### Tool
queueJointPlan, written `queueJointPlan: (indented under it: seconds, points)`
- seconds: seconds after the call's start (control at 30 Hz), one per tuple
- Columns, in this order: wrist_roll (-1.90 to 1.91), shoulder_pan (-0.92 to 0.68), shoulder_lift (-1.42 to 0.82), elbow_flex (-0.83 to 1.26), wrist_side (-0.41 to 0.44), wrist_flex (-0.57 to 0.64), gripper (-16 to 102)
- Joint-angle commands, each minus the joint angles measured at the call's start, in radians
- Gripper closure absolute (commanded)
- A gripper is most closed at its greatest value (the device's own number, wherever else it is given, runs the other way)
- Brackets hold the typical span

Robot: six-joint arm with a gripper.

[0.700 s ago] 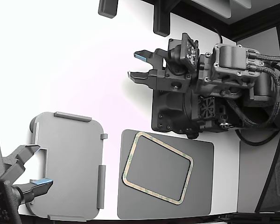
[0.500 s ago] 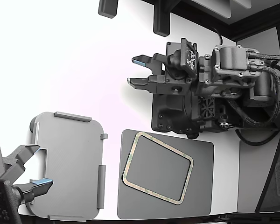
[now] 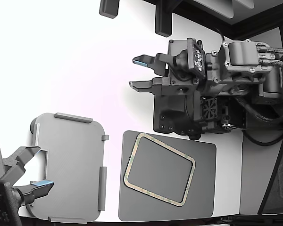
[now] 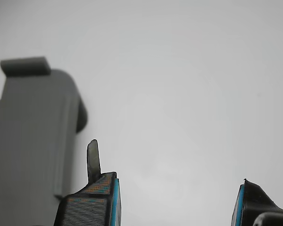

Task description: Move top rectangular frame to the holder.

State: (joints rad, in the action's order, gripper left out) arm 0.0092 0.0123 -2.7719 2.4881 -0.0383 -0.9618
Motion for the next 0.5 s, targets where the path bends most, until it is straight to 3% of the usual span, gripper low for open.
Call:
queueJointPlan:
  seconds: [0.0,0.13,0.2,0.27,0.4,0.47]
  points:
    - [-0.067,-0.023,0.026,-0.074,-0.026,0.002,-14]
    - [-0.204,-0.101,0.107,-0.187,-0.051,-0.101,-10]
    - [-0.258,-0.158,0.15,-0.253,-0.021,-0.166,4]
    - [-0.279,-0.229,0.201,-0.331,0.035,-0.23,30]
    - [-0.27,-0.407,0.359,-0.5,0.184,-0.351,30]
    - [-0.272,-0.483,0.445,-0.575,0.23,-0.402,17]
